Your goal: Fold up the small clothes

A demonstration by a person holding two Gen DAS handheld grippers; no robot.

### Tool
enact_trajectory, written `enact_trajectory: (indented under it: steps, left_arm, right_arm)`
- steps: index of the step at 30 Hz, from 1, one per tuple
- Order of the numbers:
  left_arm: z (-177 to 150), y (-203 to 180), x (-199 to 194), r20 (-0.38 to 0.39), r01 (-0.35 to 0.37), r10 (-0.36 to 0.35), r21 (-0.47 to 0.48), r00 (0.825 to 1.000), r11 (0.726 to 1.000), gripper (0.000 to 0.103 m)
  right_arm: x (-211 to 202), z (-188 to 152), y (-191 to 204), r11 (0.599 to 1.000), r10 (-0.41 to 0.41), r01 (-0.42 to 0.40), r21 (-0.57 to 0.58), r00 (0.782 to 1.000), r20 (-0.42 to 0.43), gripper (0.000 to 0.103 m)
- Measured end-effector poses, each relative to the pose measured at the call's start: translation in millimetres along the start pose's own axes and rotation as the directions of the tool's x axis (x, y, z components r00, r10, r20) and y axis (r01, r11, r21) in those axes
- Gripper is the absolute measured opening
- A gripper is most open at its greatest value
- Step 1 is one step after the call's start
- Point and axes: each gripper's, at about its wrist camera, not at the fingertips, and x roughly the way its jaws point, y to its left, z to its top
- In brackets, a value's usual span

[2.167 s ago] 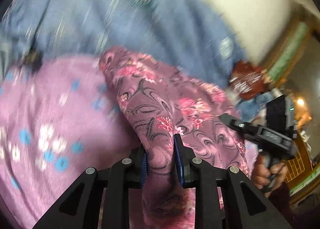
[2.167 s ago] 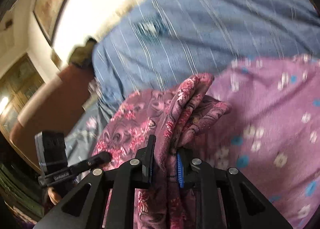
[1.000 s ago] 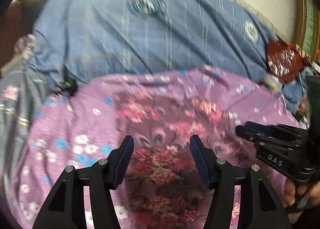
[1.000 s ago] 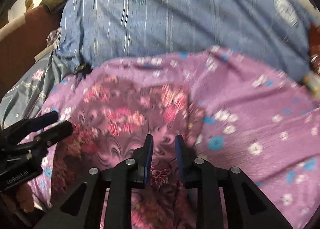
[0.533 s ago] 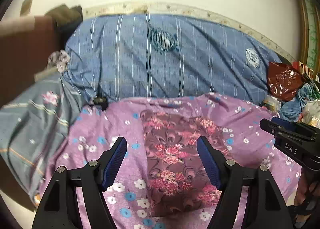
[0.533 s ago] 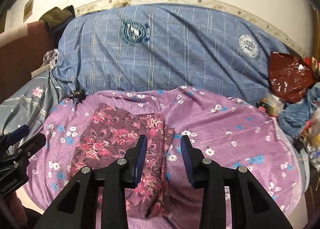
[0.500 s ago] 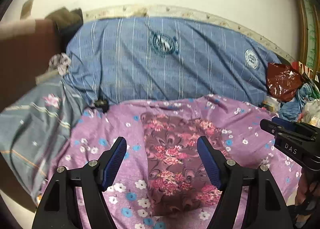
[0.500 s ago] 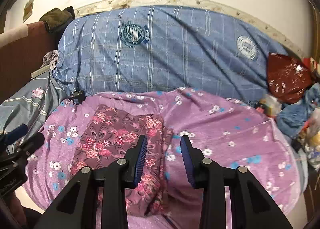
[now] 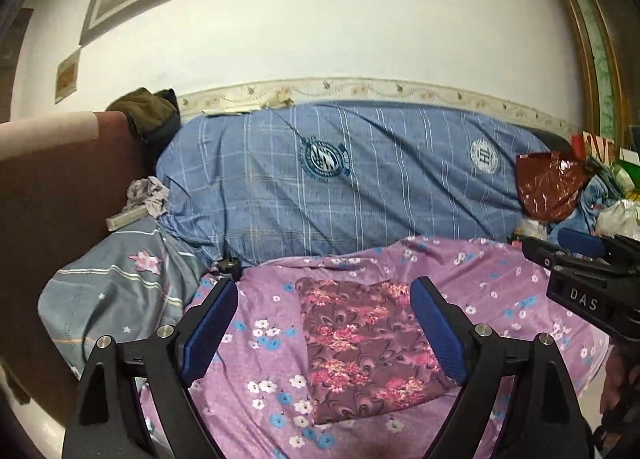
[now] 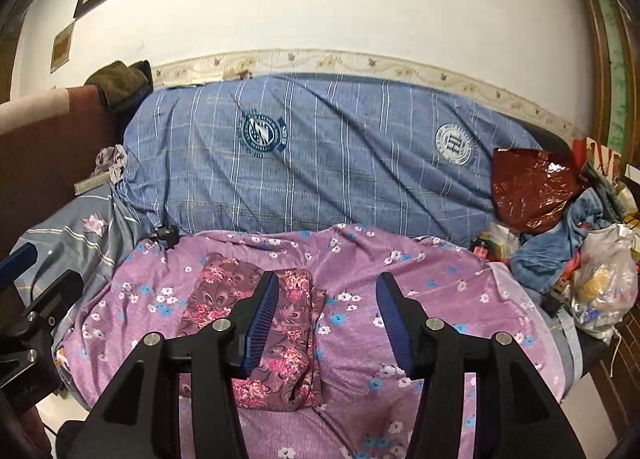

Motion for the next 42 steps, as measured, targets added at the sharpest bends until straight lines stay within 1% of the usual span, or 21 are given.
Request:
enact_trajectory:
  steps: [4, 6, 8, 10, 12, 15, 20, 27, 42]
  left_arm:
    - [1.4, 5.6, -22.2, 0.025, -0.028, 0.028, -0.010, 0.999, 1.000, 0.095]
    - [2.3, 8.1, -29.6, 0.021, -0.040, 0.041, -0.020, 0.999, 0.999, 0.096]
    - [2.0, 10.4, -37.5, 0.017, -0.068, 0.068, -0.033, 0.998, 0.997, 0.096]
    - [1.2, 12.3, -43.7, 0.027, -0.099, 0.100, -0.044, 0.995, 0.994, 0.102]
    - [0.6, 15.3, -48.4, 0.032, -0.110, 0.113, -0.064, 0.993, 0.992, 0.102]
    - [0.2, 19.9, -50.1, 0.013, -0.120, 0.122, -0.098, 0.993, 0.988, 0.102]
    - [5.3, 23.3, -45.3, -0.017, -0.155, 0.154, -0.098, 0.988, 0.983, 0.102]
    - [10.4, 19.2, -46.7, -0.008, -0.124, 0.124, -0.089, 0.992, 0.988, 0.102]
    - [6.7, 20.5, -50.4, -0.007, -0.095, 0.095, -0.106, 0.995, 0.990, 0.102]
  right_arm:
    - [-19.6, 1.5, 0.8, 1.000, -0.007, 0.007, 0.000, 1.000, 0.020, 0.057]
    - [-25.5, 1.5, 1.8, 1.000, -0.006, 0.006, 0.002, 1.000, 0.022, 0.058]
    - [-30.5, 0.7, 2.3, 1.000, -0.008, 0.008, 0.004, 1.000, 0.024, 0.058]
    - [-35.9, -1.1, 4.1, 1.000, -0.006, 0.006, 0.005, 1.000, 0.024, 0.058]
    - [-40.1, -2.6, 5.2, 1.000, -0.007, 0.007, 0.006, 1.000, 0.024, 0.059]
    - [-46.1, -5.1, 5.8, 1.000, -0.009, 0.009, 0.010, 1.000, 0.026, 0.059]
    - [-54.2, -6.0, 4.2, 1.000, -0.007, 0.007, 0.022, 0.999, 0.036, 0.060]
    - [-59.6, -5.2, 6.0, 1.000, -0.008, 0.007, 0.021, 0.999, 0.053, 0.061]
    - [-60.6, -5.8, 5.3, 1.000, -0.007, 0.006, 0.022, 0.998, 0.064, 0.061]
